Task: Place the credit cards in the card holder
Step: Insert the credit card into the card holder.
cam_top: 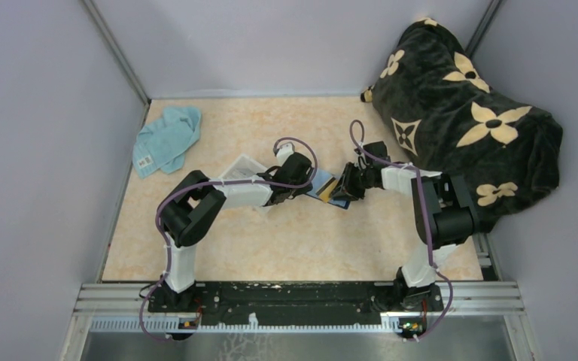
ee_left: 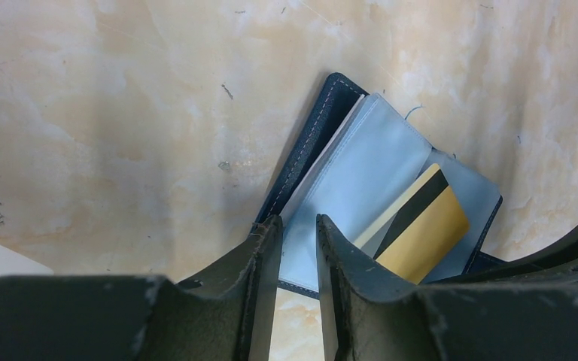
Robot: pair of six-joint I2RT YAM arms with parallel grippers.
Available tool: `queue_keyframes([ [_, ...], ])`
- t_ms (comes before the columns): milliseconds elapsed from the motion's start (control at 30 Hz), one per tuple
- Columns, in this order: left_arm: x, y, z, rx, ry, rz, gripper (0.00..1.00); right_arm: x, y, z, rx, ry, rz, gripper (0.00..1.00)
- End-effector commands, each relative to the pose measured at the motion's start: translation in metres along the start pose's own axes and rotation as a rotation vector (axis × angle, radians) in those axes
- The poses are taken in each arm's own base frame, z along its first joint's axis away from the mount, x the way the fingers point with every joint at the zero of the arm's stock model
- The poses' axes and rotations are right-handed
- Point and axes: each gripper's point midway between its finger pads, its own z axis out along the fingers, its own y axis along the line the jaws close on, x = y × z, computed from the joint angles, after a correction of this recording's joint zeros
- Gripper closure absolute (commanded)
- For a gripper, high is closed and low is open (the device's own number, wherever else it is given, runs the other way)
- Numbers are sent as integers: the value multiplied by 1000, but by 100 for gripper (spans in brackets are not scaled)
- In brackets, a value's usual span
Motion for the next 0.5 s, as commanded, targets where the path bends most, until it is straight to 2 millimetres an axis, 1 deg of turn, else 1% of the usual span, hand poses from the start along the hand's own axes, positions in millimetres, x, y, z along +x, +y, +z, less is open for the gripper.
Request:
queue_keyframes([
  [0,89,193,-19,-561,311,281,65,-25,-4,-4,55,-114,-14,75],
  [467,91,195,-19,-565,315,281,65,-44,-6,-16,89,-193,11,75],
])
